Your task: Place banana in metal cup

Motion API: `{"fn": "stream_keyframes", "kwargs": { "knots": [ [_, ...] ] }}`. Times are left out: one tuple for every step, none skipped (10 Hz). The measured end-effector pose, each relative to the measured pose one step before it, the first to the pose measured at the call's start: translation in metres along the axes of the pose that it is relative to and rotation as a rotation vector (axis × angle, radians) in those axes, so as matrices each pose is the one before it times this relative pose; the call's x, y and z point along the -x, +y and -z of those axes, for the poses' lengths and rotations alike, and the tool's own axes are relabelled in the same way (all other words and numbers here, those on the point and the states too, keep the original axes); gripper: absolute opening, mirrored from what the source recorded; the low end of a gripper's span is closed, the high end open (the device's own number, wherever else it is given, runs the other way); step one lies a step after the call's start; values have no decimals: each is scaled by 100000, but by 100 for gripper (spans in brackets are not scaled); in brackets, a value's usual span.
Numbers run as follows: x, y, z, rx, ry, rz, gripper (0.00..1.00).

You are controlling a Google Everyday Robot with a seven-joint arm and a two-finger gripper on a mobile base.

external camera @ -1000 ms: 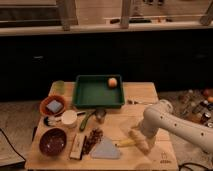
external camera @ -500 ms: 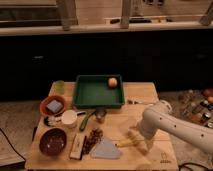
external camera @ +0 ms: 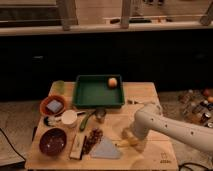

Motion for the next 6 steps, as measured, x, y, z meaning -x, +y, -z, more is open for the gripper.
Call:
{"fn": "stream_keyframes", "kwargs": {
  "knots": [
    [64,50,-179,17,371,-194,66],
    [127,-27,-61,-514,157,-793,56],
    [92,-46,65,-647,206,-826,45],
    [-20,10,167,-577,314,-708,37],
    [-138,38,284,-954,682,-891,26],
    [-450,123,1024,-1372,1280,-1207,14]
  ]
}}
